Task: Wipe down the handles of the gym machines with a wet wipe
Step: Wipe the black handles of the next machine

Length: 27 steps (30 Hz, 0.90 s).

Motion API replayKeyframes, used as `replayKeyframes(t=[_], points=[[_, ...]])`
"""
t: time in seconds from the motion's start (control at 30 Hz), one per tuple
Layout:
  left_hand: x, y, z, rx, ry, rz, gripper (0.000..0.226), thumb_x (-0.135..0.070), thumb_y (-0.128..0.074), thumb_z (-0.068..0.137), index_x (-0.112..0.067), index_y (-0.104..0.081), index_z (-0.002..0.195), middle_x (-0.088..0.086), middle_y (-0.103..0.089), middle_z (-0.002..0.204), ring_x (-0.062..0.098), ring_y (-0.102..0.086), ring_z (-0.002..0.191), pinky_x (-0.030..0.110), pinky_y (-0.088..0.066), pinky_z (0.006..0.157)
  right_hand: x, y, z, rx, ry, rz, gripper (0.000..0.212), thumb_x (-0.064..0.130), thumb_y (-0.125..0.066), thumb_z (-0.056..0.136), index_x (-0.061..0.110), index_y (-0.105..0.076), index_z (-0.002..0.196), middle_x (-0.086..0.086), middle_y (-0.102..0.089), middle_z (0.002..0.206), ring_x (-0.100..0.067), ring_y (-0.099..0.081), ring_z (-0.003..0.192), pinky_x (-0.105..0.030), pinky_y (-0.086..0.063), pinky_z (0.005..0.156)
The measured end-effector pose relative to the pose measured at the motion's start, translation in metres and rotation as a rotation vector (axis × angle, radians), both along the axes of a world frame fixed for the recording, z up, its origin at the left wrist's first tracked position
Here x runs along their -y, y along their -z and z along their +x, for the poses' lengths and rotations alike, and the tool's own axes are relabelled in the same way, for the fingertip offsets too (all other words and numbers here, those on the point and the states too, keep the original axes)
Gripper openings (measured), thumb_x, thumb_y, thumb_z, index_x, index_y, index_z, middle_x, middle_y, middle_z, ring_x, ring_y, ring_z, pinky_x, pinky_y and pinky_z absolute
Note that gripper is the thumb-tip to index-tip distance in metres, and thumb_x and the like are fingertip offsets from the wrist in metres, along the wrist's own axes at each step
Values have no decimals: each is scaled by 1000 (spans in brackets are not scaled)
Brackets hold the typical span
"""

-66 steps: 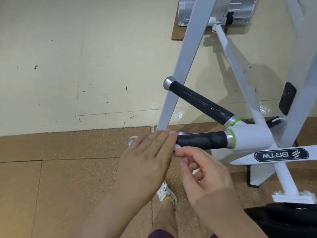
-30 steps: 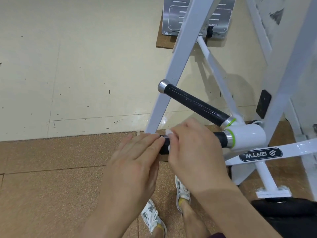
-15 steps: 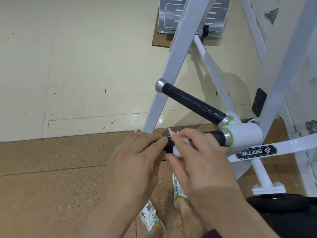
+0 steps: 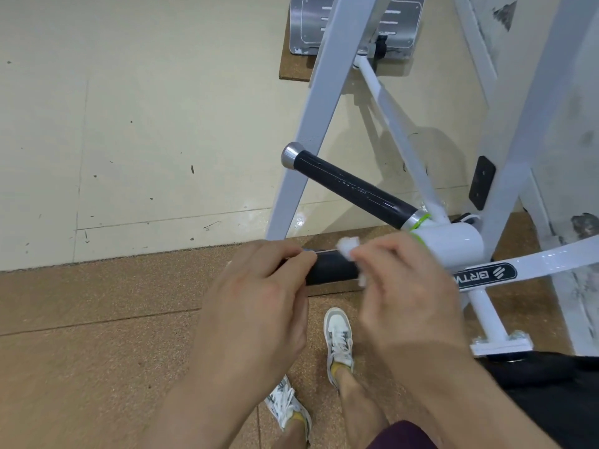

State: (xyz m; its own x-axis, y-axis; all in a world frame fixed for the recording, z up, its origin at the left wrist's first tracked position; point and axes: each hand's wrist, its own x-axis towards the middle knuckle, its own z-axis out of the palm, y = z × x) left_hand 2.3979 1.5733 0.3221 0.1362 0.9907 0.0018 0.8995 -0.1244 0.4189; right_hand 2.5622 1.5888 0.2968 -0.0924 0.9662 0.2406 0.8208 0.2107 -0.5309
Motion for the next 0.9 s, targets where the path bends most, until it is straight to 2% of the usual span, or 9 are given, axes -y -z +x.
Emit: replayKeyframes(t=[0.1, 0.2, 0.27, 0.33, 0.43, 0.6, 0.7, 0.8, 0.9], points=[[1, 0, 1, -22, 5, -5, 31, -17, -56, 79, -21, -68, 107, -7, -65, 104, 19, -58, 93, 31, -47, 71, -2, -1, 12, 9, 163, 21, 19, 7, -55, 82, 3, -73, 85, -9, -65, 83, -28, -63, 69, -29, -44, 65], [-1, 1, 10, 26, 15, -9, 34, -17, -54, 80, -22, -67, 111, -8, -64, 104, 16, -55, 95, 23, -40, 73, 4, 3, -19, -31, 56, 18, 20, 2, -54, 80, 3, -72, 87, -10, -66, 87, -27, -61, 76, -28, -46, 71], [-1, 2, 17, 63, 20, 4, 33, -17, -56, 81, -20, -67, 113, -7, -64, 104, 16, -55, 96, 22, -40, 77, 3, 4, -11, -27, -39, 16, 21, 1, -54, 80, 3, -72, 90, -12, -66, 89, -28, -61, 77, -32, -49, 71], [-1, 2, 24, 59, 35, 19, 31, -18, -58, 83, -19, -67, 113, -6, -64, 105, 17, -55, 97, 24, -41, 79, -1, 2, 19, 42, 27, 31, 19, 0, -57, 79, 2, -72, 90, -12, -67, 89, -30, -62, 76, -36, -50, 70], [-1, 5, 31, 49, 55, 46, 30, -16, -62, 82, -16, -68, 112, -4, -65, 106, 20, -55, 98, 29, -43, 82, 0, 0, 24, 63, 145, 44, 17, 0, -59, 79, 2, -73, 89, -12, -68, 88, -31, -64, 77, -32, -45, 73], [-4, 4, 40, 91, 64, 14, 38, -15, -61, 82, -14, -64, 119, -2, -65, 107, 20, -55, 98, 26, -41, 87, -3, 0, 23, 5, -39, 6, 22, -3, -60, 76, 4, -72, 92, -9, -67, 89, -30, -63, 79, -36, -48, 70], [-3, 5, 45, 88, 104, 11, 41, -17, -59, 86, -12, -59, 127, 0, -64, 112, 21, -55, 101, 30, -42, 90, -9, -5, 47, 77, 33, 37, 17, -3, -61, 77, 4, -73, 86, -9, -67, 84, -31, -61, 73, -34, -45, 68], [-4, 6, 54, 115, 122, -13, 40, -21, -55, 88, -13, -57, 128, -3, -64, 113, 19, -55, 102, 29, -41, 92, -14, -11, 30, 28, -65, -115, 22, -1, -58, 72, 9, -72, 86, -3, -66, 85, -26, -60, 75, -30, -43, 68], [-14, -1, 62, 147, 65, -110, 41, -31, -51, 83, -21, -53, 124, -10, -63, 101, 10, -51, 95, 21, -36, 82, -36, -23, 33, -71, -145, -367, 19, 9, -56, 86, 21, -61, 100, 15, -55, 80, -14, -54, 76, -29, -42, 70]])
